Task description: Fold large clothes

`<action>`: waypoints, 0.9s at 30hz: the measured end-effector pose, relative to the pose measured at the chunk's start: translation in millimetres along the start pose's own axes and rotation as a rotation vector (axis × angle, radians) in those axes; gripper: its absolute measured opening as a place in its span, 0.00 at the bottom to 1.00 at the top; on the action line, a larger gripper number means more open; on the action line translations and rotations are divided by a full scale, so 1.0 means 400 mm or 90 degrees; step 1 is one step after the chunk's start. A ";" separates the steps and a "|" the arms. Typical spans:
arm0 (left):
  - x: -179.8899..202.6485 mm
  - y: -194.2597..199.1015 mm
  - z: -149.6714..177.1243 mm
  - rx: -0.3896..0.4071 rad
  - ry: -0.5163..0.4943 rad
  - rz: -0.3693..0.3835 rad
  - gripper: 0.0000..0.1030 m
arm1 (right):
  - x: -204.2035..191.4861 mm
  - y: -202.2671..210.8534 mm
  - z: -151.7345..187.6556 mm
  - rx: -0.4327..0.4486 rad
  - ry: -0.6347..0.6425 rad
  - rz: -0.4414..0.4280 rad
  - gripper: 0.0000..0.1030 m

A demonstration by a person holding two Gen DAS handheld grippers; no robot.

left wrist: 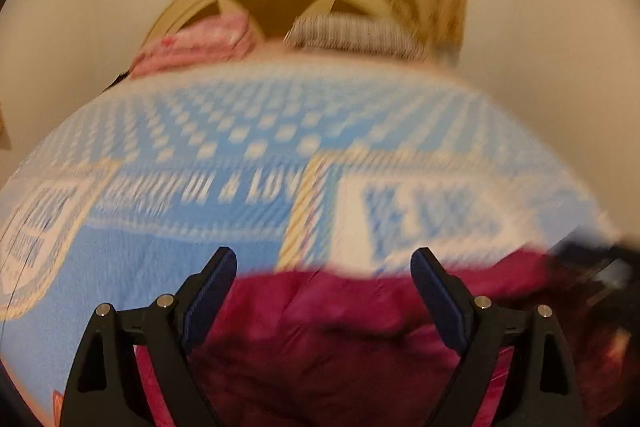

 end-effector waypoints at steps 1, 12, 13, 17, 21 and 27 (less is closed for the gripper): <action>0.016 0.008 -0.013 0.001 0.001 0.022 0.87 | -0.007 -0.018 0.009 -0.010 0.003 -0.005 0.45; 0.044 -0.134 0.148 -0.122 -0.007 0.025 0.87 | 0.011 -0.081 0.115 -0.049 -0.010 -0.008 0.45; 0.046 -0.137 0.149 -0.123 -0.008 0.023 0.87 | 0.009 -0.082 0.115 -0.048 -0.004 -0.007 0.45; 0.051 -0.146 0.162 -0.123 -0.027 0.007 0.87 | 0.014 -0.102 0.132 -0.054 0.001 0.001 0.44; 0.053 -0.155 0.175 -0.127 -0.041 -0.007 0.87 | 0.024 -0.112 0.144 -0.051 -0.011 0.000 0.44; 0.054 -0.157 0.184 -0.134 -0.050 -0.015 0.88 | 0.029 -0.122 0.152 -0.052 -0.015 0.003 0.44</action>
Point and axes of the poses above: each gripper's, at about its wrist camera, not at the fingertips, and y roughly against the way its jaws point, x to its right, z to its underside, the point moved 10 cm from there along -y, roughly the way its jaws point, and after that the axes turned 7 degrees about -z, right-handed, at the moved point
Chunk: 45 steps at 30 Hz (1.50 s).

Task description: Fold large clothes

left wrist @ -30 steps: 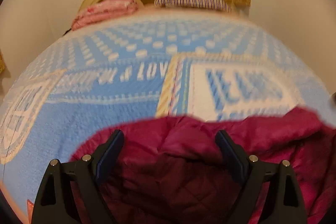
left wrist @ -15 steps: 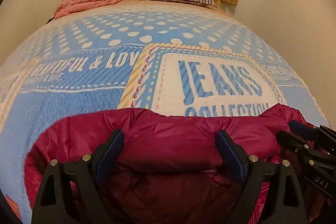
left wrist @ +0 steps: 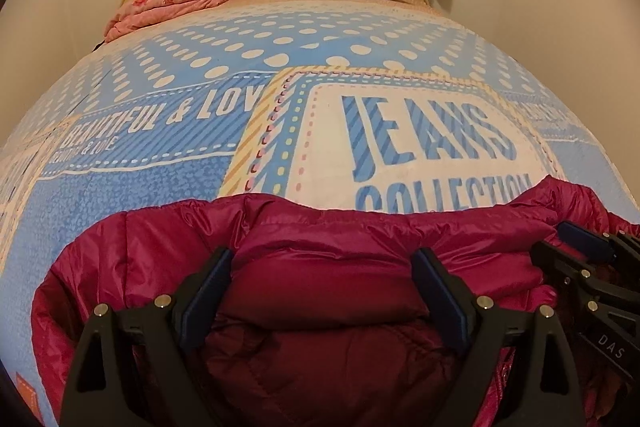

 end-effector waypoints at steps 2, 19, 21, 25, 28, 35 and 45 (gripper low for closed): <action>0.002 -0.003 0.001 -0.003 -0.006 -0.006 0.89 | 0.000 -0.003 0.002 0.001 0.002 0.005 0.44; 0.007 -0.012 0.007 -0.013 -0.028 -0.042 0.93 | -0.003 -0.013 0.006 -0.002 0.014 0.027 0.44; 0.006 -0.012 0.007 -0.013 -0.027 -0.041 0.93 | -0.002 -0.014 0.006 -0.002 0.016 0.031 0.44; 0.007 -0.014 0.006 -0.012 -0.029 -0.046 0.94 | -0.003 -0.015 0.007 -0.003 0.019 0.035 0.44; 0.007 -0.015 0.006 -0.012 -0.030 -0.049 0.94 | -0.004 -0.016 0.008 -0.005 0.023 0.041 0.44; 0.007 -0.016 0.006 -0.012 -0.031 -0.052 0.95 | -0.005 -0.016 0.008 -0.005 0.025 0.045 0.44; -0.006 0.000 0.002 -0.038 -0.017 -0.021 0.96 | -0.005 -0.015 0.007 -0.013 0.039 0.058 0.45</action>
Point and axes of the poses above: each gripper's, at about its wrist camera, not at the fingertips, and y roughly against the way its jaws point, x to its right, z to its underside, the point moved 10 cm from there along -y, roughly the way its jaws point, and after that the axes turned 7 degrees about -z, right-handed, at the moved point
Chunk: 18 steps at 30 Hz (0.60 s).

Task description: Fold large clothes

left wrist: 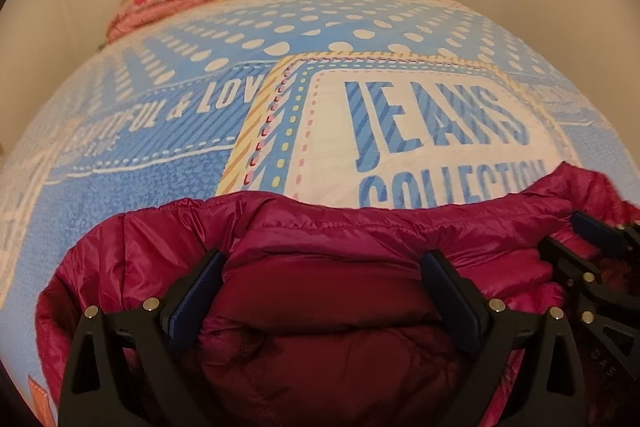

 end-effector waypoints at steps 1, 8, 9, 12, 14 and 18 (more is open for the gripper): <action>-0.012 0.027 -0.002 0.006 0.007 0.003 0.95 | 0.000 0.004 -0.002 -0.005 0.005 -0.003 0.45; -0.121 0.270 0.137 0.037 0.045 0.071 0.95 | 0.088 0.248 0.047 0.077 -0.035 -0.028 0.92; -0.142 0.297 0.187 0.031 0.047 0.068 0.95 | 0.098 0.271 0.069 0.072 -0.042 -0.031 0.92; -0.182 0.363 0.325 0.018 0.043 0.056 0.95 | 0.127 0.337 0.180 0.035 -0.069 -0.026 0.92; -0.199 0.408 0.410 0.014 0.040 0.053 0.95 | 0.126 0.386 0.269 0.012 -0.078 -0.029 0.92; -0.227 0.503 0.588 -0.001 0.026 0.048 0.95 | 0.100 0.479 0.430 -0.014 -0.083 -0.032 0.92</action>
Point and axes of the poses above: each gripper's, at about its wrist camera, not at the fingertips, and y roughly against the way its jaws point, x to its right, z to its underside, the point moved 10 cm from there along -y, roughly the way its jaws point, and after that the axes turned 7 degrees about -z, right-handed, at the moved point
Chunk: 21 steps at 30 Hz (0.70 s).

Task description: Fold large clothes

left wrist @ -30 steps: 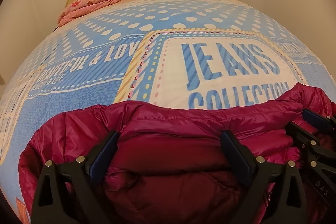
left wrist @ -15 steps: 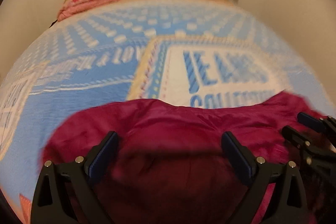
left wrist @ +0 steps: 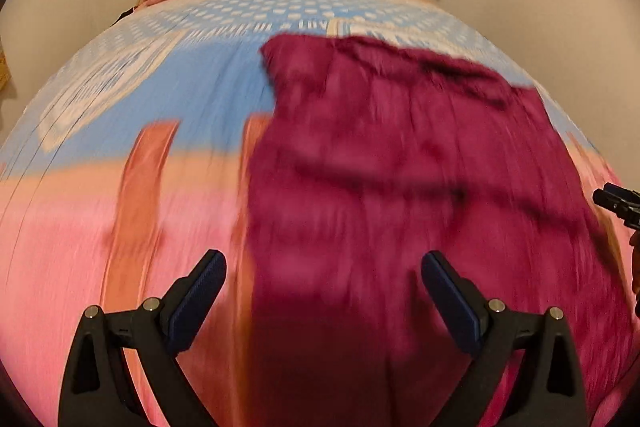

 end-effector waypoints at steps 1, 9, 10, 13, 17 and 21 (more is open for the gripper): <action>-0.004 0.020 0.030 0.001 -0.005 -0.003 0.95 | -0.001 0.020 0.039 -0.005 -0.004 -0.001 0.92; -0.022 0.111 0.234 0.002 -0.015 -0.029 0.95 | -0.014 0.130 0.282 -0.008 -0.045 0.001 0.92; -0.026 0.114 0.245 0.000 -0.006 -0.024 0.95 | -0.015 0.142 0.298 -0.001 -0.044 0.007 0.92; -0.024 0.136 0.285 0.001 0.017 -0.015 0.95 | -0.025 0.166 0.333 0.007 -0.059 -0.008 0.92; -0.011 0.158 0.330 0.005 0.022 -0.007 0.95 | -0.053 0.193 0.375 0.017 -0.069 -0.031 0.92; 0.010 0.177 0.364 0.017 0.024 0.017 0.95 | -0.081 0.221 0.425 0.027 -0.067 -0.049 0.80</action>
Point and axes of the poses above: each gripper's, at about its wrist camera, not at the fingertips, and y roughly against the way its jaws point, x to its right, z to its underside, the point moved 10 cm from there along -y, roughly the way its jaws point, and after that the axes turned 7 degrees about -z, right-handed, at the moved point
